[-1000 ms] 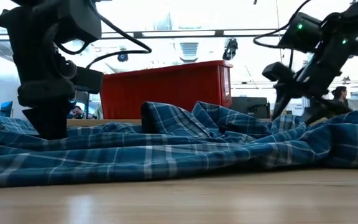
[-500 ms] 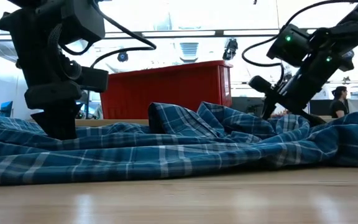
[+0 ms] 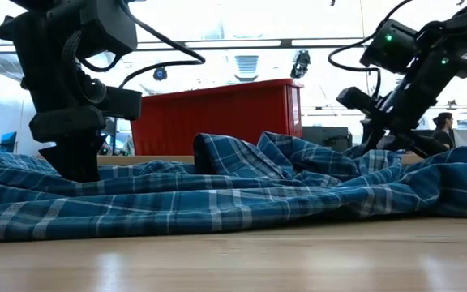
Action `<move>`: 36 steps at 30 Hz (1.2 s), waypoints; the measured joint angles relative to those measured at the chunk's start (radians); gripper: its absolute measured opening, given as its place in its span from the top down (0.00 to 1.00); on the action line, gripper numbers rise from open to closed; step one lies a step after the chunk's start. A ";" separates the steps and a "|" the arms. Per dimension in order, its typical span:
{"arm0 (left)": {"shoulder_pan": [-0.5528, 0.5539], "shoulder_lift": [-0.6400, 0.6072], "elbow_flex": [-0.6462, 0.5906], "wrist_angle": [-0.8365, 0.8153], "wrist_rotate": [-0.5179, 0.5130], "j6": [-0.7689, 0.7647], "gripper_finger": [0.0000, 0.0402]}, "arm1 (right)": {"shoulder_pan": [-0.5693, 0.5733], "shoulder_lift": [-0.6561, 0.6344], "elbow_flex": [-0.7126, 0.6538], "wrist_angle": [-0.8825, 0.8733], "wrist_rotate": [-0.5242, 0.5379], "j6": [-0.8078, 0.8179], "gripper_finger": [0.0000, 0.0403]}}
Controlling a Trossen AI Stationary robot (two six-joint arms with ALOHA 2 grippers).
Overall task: Fold Laundry from Bin
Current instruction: Fold the blue patterned long sleeve shirt
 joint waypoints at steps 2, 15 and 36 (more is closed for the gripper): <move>0.000 0.000 0.001 0.001 -0.001 0.011 0.14 | 0.000 -0.003 0.000 0.007 -0.029 0.000 0.89; 0.000 0.000 0.002 0.009 -0.018 0.046 0.14 | 0.025 0.135 0.008 0.278 0.060 0.087 0.66; 0.000 -0.001 0.001 0.016 -0.030 0.056 0.14 | 0.007 -0.049 0.032 -0.186 -0.193 -0.181 0.96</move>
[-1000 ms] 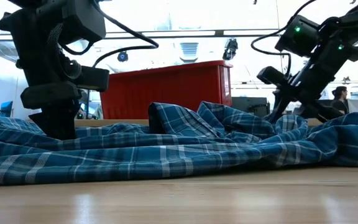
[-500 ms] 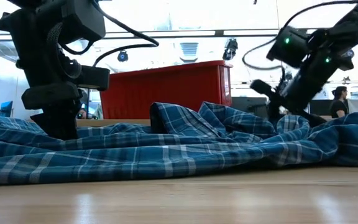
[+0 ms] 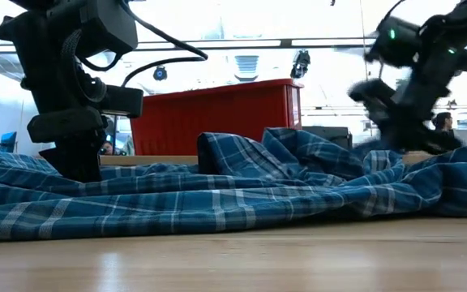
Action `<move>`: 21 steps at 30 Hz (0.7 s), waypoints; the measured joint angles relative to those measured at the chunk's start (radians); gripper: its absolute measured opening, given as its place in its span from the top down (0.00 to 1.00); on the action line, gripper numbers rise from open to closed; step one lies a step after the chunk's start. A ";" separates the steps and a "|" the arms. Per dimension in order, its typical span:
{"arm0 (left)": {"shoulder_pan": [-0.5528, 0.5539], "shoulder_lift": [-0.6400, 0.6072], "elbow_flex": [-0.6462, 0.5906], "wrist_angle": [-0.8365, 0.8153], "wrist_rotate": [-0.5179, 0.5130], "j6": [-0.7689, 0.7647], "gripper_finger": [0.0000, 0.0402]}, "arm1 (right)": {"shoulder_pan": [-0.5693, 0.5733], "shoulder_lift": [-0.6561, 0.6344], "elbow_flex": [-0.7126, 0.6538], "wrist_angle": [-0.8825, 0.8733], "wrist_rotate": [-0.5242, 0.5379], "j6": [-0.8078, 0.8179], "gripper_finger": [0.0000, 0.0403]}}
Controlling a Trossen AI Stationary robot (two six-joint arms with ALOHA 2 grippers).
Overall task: Fold Laundry from Bin
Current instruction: Fold the blue patterned long sleeve shirt
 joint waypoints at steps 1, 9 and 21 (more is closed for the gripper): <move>0.000 -0.002 0.000 -0.002 0.001 0.000 0.14 | 0.000 0.002 -0.003 -0.070 0.004 -0.013 0.94; -0.002 -0.045 0.152 -0.216 0.061 0.055 0.14 | 0.000 -0.071 0.103 -0.347 0.016 -0.084 0.65; 0.114 -0.034 0.283 -0.075 -0.025 0.158 0.14 | -0.061 -0.049 0.327 -0.364 0.209 -0.216 0.44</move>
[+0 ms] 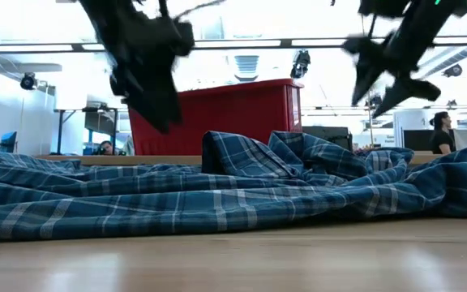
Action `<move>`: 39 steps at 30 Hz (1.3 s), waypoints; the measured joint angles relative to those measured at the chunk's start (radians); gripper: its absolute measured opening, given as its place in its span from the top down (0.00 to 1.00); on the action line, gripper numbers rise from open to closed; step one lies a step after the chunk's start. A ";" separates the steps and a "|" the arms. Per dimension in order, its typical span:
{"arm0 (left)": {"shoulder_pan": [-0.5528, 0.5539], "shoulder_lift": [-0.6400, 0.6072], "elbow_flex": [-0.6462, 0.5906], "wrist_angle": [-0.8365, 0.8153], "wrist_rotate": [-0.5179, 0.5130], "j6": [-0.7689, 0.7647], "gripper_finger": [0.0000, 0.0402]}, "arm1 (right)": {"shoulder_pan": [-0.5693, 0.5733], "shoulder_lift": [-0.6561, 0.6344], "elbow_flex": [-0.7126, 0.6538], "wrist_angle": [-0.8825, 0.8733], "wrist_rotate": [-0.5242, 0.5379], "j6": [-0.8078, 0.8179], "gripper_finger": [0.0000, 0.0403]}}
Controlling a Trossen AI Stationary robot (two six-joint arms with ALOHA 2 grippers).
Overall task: Fold Laundry from Bin
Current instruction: Fold the blue patterned long sleeve shirt
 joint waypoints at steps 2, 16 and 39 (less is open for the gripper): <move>0.034 0.024 -0.003 -0.003 -0.045 0.003 0.14 | -0.036 0.061 -0.019 -0.061 -0.002 0.014 0.47; 0.016 0.162 -0.005 -0.027 -0.055 -0.067 0.14 | -0.134 -0.031 -0.308 0.193 -0.187 0.242 0.38; -0.013 0.342 0.003 -0.019 -0.051 -0.113 0.14 | -0.405 -0.018 -0.664 1.196 -0.097 0.469 0.86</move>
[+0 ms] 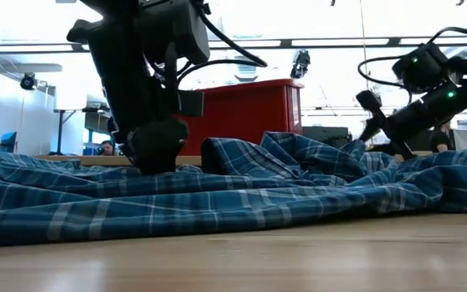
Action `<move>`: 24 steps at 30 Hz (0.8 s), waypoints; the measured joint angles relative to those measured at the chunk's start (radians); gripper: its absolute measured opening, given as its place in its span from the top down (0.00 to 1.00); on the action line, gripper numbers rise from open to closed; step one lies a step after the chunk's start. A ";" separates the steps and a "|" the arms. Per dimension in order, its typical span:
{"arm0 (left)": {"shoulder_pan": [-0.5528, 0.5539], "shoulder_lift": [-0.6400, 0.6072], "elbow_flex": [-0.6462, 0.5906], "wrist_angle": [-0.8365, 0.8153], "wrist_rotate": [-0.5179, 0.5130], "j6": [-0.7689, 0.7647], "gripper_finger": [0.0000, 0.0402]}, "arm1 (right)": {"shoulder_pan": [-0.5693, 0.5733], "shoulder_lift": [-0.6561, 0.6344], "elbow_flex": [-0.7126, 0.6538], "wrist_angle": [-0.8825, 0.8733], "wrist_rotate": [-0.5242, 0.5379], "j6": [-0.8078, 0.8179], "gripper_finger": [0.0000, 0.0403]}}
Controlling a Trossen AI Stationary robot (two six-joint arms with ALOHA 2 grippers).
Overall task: Fold Laundry from Bin
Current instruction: Fold the blue patterned long sleeve shirt
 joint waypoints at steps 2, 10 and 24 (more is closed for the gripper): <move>0.000 0.000 0.000 -0.003 0.002 -0.018 0.14 | -0.005 -0.006 0.000 -0.032 0.018 -0.025 0.94; 0.011 -0.131 -0.020 -0.119 -0.006 -0.158 0.14 | -0.004 -0.010 0.019 -0.202 -0.137 -0.141 0.89; 0.322 -0.471 -0.183 0.099 0.077 0.180 0.14 | 0.065 0.070 0.626 -1.035 0.112 -0.808 0.61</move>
